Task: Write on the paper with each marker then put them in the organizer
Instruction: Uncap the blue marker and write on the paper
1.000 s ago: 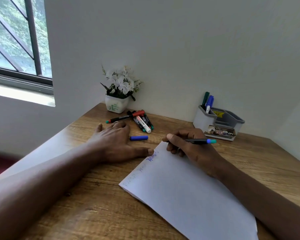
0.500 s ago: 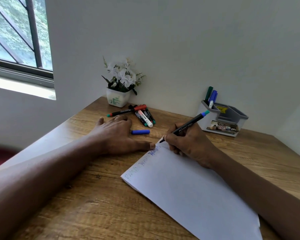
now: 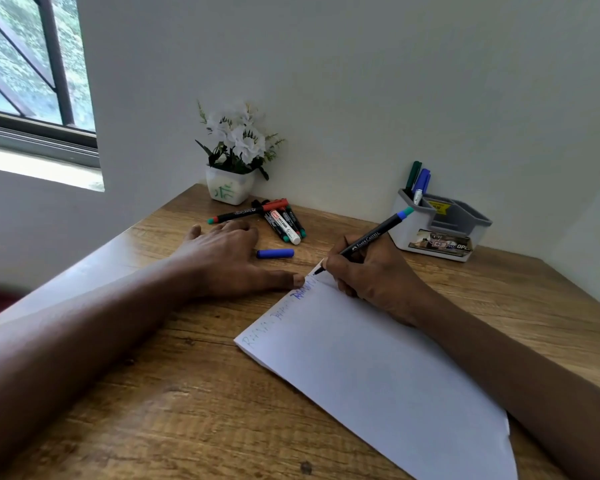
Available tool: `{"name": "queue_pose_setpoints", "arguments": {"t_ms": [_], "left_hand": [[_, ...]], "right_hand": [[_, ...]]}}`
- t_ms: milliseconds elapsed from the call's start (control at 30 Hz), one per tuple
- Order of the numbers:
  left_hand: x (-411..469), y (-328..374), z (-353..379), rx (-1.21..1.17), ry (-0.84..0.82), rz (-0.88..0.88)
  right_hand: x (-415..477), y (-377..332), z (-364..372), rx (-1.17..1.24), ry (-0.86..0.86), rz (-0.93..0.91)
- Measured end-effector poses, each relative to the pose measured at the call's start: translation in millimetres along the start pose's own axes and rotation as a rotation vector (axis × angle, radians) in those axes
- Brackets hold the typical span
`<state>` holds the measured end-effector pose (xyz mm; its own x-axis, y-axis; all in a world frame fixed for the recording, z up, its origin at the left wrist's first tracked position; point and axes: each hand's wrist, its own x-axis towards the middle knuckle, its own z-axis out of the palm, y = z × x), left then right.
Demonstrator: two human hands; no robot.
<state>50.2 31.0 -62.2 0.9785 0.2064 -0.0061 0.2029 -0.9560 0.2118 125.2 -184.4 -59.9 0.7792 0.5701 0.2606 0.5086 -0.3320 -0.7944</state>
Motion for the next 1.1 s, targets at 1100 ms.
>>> {"name": "queue_pose_setpoints", "arguments": {"t_ms": [1100], "left_hand": [[-1.8, 0.4, 0.3, -0.007, 0.008, -0.004]], "right_hand": [[1.2, 1.5, 1.9, -0.073, 0.063, -0.026]]}}
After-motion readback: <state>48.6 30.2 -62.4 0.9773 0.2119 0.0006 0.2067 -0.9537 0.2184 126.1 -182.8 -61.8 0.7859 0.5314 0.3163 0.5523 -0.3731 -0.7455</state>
